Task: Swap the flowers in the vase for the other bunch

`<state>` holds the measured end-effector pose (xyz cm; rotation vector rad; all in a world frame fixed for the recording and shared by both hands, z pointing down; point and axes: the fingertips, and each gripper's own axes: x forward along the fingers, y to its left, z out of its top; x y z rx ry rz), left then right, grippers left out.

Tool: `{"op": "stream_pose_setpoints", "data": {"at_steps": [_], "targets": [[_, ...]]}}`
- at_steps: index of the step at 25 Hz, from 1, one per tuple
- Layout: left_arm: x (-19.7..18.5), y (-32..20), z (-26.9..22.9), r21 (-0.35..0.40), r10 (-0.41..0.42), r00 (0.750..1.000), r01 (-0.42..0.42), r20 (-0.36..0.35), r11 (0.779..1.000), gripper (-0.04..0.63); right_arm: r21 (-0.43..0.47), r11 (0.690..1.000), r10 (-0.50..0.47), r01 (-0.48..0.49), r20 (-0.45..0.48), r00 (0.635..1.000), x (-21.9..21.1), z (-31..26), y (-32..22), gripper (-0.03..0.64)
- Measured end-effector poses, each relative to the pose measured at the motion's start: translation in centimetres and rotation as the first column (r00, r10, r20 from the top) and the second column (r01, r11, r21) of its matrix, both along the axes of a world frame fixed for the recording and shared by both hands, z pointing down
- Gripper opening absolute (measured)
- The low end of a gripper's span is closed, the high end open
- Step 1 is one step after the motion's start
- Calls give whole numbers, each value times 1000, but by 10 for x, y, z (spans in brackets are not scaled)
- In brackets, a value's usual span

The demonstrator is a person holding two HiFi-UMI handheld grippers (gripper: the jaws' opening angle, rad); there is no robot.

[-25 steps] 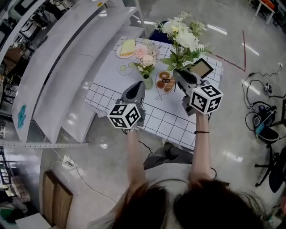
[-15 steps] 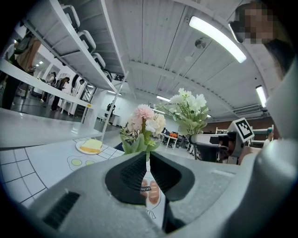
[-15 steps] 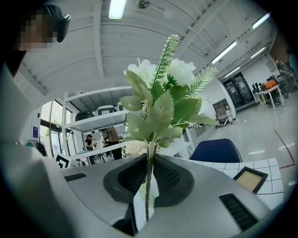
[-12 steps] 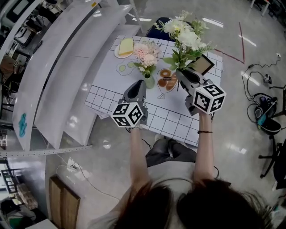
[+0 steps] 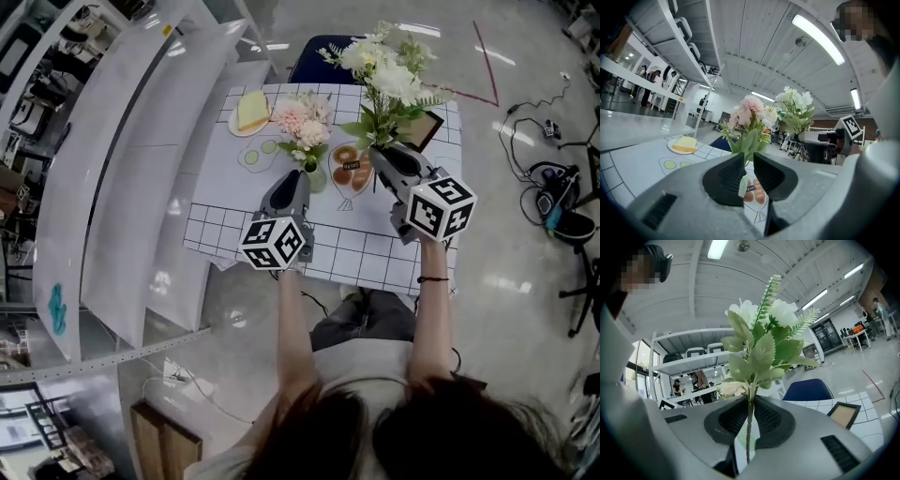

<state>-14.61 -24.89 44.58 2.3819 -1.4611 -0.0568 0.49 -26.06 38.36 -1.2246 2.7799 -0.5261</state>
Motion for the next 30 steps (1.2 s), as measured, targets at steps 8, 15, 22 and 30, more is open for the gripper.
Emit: {"op": "stream_pose_setpoints", "data": {"at_steps": [8,15,22,30], "targets": [[-5,-14,16,-29,65,998,-65,11,997,101,4,997,71,-71,23,997,-3,7,-4,41],[2,-23,28,-48,128,991,-126,39,991,150,-5,994,109,-109,36,993,0,13,-9,41],[9,-30,39,-57,160,984,-156,84,986,186,-25,992,122,-121,43,992,3,24,-14,41],[12,-38,39,-54,162,982,-157,100,986,199,-32,992,122,-121,54,991,6,28,-17,41]]}}
